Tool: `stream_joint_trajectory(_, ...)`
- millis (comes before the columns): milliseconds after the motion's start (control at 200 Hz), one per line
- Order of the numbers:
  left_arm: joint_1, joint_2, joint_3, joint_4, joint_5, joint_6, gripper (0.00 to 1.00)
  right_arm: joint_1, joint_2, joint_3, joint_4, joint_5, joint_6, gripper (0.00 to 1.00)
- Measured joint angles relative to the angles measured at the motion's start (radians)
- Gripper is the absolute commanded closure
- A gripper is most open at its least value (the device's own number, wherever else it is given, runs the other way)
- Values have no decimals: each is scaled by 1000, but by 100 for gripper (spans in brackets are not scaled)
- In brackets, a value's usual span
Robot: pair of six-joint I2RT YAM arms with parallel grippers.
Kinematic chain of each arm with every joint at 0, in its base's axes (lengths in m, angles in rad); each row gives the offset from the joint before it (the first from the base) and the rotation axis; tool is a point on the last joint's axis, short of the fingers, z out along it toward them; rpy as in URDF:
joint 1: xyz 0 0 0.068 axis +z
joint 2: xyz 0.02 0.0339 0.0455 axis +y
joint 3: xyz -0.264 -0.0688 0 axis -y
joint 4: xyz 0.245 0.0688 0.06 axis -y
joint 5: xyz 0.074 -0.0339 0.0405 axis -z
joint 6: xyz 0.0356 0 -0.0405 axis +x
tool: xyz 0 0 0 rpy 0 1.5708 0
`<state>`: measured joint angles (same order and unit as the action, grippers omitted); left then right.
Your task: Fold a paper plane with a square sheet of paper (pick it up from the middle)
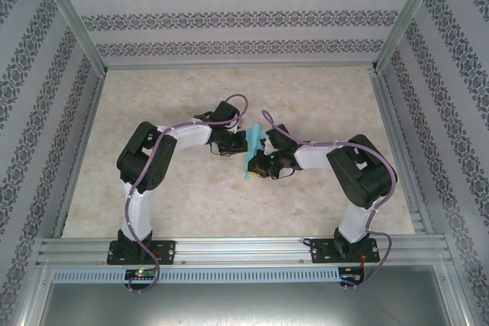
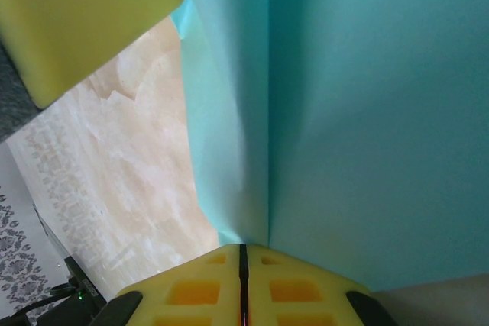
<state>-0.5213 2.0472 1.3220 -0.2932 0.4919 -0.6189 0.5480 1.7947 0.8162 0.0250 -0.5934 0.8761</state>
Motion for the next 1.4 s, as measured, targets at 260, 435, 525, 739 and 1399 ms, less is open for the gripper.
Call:
stream_joint_trajectory(260,0,27,41,-29,12,14,98,5,0,0,-3,4,-14,91)
stream_joint_trajectory(435,1,34,48,-33,23,15,97,5,-1,1,-6,5,-20,91)
stream_joint_trajectory(525,2,39,54,-36,28,18,96,5,-1,4,-13,6,-21,91)
stream_joint_trajectory(739,4,54,77,-51,39,40,87,5,-7,8,-32,24,-35,91)
stream_joint_trajectory(1399,13,-44,134,-147,19,99,73,5,-16,17,-72,43,-46,94)
